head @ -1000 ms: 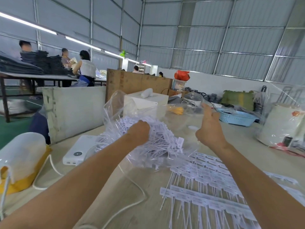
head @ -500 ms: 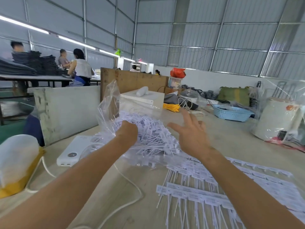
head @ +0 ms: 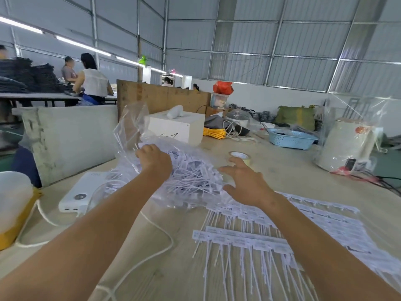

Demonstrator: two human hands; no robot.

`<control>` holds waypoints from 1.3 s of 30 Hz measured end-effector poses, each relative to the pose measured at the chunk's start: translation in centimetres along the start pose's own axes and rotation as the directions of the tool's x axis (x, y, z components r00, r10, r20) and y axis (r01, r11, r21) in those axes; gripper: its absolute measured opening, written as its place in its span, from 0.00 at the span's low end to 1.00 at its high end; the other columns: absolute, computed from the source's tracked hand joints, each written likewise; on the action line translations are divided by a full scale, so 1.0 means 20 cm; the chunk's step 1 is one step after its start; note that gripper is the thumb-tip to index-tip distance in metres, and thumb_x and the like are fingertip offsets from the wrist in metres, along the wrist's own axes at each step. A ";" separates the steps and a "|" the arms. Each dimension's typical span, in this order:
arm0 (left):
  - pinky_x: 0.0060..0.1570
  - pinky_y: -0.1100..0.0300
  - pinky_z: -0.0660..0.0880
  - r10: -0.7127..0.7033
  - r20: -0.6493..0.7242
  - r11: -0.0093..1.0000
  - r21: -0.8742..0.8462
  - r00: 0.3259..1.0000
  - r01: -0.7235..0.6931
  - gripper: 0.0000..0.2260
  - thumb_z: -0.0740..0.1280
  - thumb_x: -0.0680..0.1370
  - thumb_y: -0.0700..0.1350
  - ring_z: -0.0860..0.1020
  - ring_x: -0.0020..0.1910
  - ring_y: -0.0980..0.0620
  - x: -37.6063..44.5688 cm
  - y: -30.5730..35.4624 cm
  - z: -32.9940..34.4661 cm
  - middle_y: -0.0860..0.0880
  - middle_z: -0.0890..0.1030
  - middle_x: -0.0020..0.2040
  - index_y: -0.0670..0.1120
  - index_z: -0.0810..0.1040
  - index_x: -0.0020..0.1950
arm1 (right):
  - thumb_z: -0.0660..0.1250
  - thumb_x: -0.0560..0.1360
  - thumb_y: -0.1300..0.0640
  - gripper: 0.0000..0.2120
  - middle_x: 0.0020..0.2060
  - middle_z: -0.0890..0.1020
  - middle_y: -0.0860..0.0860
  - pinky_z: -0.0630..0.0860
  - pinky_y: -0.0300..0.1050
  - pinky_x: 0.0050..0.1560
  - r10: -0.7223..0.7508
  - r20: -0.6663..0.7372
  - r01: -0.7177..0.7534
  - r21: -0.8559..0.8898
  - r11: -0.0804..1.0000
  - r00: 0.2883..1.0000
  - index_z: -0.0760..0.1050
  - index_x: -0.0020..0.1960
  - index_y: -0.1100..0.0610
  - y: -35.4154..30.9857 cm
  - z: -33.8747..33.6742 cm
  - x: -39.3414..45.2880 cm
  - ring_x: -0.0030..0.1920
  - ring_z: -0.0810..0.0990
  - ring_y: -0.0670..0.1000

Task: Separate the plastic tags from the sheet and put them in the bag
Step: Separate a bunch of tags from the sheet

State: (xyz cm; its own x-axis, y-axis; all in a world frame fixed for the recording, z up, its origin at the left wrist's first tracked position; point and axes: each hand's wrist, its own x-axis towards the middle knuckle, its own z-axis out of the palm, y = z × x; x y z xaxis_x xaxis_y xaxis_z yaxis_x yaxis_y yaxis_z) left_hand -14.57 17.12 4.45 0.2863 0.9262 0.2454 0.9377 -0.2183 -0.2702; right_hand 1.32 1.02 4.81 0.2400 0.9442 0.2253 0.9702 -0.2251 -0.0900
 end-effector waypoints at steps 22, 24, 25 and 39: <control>0.43 0.57 0.68 0.931 0.125 0.364 -0.311 0.342 -0.878 0.19 0.67 0.76 0.54 0.73 0.48 0.47 -0.77 0.86 -0.38 0.44 0.74 0.51 0.40 0.74 0.58 | 0.62 0.78 0.54 0.15 0.62 0.75 0.55 0.63 0.33 0.58 0.493 0.003 -0.488 0.151 0.860 0.870 0.74 0.63 0.59 0.97 0.03 -0.88 0.62 0.73 0.52; 0.38 0.59 0.66 0.935 0.130 0.356 -0.313 0.331 -0.881 0.16 0.69 0.74 0.52 0.71 0.43 0.48 -0.75 0.87 -0.41 0.44 0.72 0.47 0.39 0.76 0.51 | 0.60 0.79 0.62 0.14 0.63 0.73 0.56 0.63 0.33 0.59 0.473 -0.038 -0.460 0.174 0.871 0.880 0.74 0.63 0.60 0.99 0.01 -0.90 0.64 0.72 0.52; 0.36 0.59 0.64 0.939 0.118 0.344 -0.336 0.324 -0.877 0.14 0.70 0.74 0.51 0.70 0.42 0.49 -0.74 0.87 -0.44 0.44 0.71 0.46 0.41 0.75 0.48 | 0.59 0.79 0.64 0.14 0.64 0.74 0.55 0.64 0.35 0.60 0.477 -0.072 -0.456 0.196 0.868 0.876 0.74 0.62 0.60 0.99 -0.01 -0.91 0.64 0.72 0.53; 0.30 0.66 0.74 0.973 0.074 0.172 -0.862 0.217 -0.477 0.09 0.69 0.76 0.46 0.77 0.26 0.55 -0.61 0.81 -0.40 0.51 0.80 0.30 0.44 0.72 0.41 | 0.77 0.66 0.54 0.10 0.34 0.78 0.45 0.68 0.32 0.38 0.299 0.277 -0.403 0.503 0.765 0.913 0.80 0.42 0.58 0.98 -0.16 -1.02 0.35 0.74 0.42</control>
State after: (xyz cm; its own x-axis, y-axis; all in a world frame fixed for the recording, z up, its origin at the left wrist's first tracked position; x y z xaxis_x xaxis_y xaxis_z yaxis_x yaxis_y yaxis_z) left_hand -1.33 -0.16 4.64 0.9603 0.0109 -0.2786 0.1938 -0.7444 0.6390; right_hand 15.62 -23.46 1.51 0.5000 0.8614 -0.0895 0.6282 -0.4319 -0.6472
